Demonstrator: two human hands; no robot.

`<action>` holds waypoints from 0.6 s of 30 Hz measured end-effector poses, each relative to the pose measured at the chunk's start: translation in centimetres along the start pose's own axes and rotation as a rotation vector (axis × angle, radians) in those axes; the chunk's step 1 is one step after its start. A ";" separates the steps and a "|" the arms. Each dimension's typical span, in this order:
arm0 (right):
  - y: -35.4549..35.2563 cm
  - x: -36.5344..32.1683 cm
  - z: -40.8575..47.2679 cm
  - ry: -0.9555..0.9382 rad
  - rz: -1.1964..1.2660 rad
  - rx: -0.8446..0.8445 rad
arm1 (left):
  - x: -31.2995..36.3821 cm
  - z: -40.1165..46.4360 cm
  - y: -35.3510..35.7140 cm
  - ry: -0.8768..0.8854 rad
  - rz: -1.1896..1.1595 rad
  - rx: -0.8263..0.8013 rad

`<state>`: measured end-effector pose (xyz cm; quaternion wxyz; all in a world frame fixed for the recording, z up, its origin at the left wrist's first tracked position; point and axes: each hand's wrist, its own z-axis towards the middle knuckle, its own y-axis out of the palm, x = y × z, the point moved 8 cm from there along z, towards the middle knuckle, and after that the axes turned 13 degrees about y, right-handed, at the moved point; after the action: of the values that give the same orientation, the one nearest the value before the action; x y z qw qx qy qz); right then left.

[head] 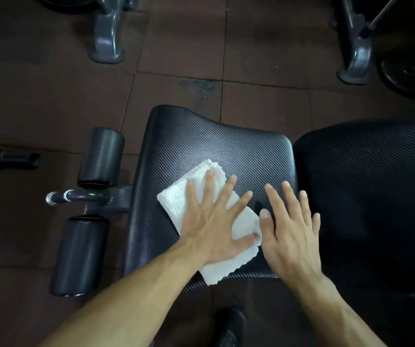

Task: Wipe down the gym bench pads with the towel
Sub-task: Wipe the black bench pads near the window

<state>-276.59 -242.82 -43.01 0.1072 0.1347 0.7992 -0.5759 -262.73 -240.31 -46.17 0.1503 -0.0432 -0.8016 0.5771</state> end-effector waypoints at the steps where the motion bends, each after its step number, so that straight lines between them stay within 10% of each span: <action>1: -0.1 -0.2 -0.4 0.002 0.014 0.007 | -0.1 0.0 -0.1 0.017 -0.010 0.005; 7: 1.9 -7.0 -4.5 -0.197 -0.044 0.073 | -6.8 -6.0 -4.7 0.034 -0.406 0.586; 13: 9.4 -12.5 -4.4 -0.355 -0.389 -0.065 | -14.3 -7.9 -3.2 -0.040 -0.230 0.345; 18: 9.2 -11.2 -1.6 -0.226 -0.356 -0.069 | -15.6 -5.7 -4.8 -0.062 -0.298 0.447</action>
<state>-263.00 -239.58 -47.05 0.0973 -0.0776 0.8125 -0.5696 -245.72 -240.49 -43.05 0.2147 0.1273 -0.6562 0.7121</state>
